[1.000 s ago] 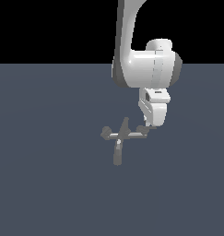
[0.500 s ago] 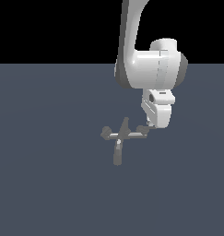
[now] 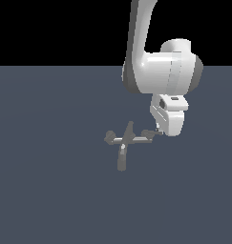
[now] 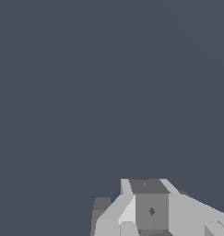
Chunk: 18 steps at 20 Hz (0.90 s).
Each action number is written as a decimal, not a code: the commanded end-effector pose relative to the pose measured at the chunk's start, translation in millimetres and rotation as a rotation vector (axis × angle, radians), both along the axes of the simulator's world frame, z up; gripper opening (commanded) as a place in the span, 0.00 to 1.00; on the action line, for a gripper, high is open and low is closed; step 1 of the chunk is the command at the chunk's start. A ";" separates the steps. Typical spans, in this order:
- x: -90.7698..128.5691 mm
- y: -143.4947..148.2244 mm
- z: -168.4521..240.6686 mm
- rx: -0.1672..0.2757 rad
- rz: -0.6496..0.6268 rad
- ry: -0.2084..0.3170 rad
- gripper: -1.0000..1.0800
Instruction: Turn on the faucet by rotating a designated handle.
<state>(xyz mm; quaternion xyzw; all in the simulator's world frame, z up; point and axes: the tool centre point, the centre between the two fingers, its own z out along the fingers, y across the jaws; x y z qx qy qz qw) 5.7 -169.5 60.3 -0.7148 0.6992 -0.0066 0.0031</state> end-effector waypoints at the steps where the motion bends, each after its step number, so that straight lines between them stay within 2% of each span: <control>1: -14.2 2.2 0.6 0.005 0.001 0.013 0.00; 7: -31.2 1.3 0.7 0.005 0.001 0.013 0.00; 8: -30.1 -9.7 -0.5 0.000 -0.017 0.013 0.00; 18: -53.3 24.6 0.3 0.004 -0.002 0.014 0.00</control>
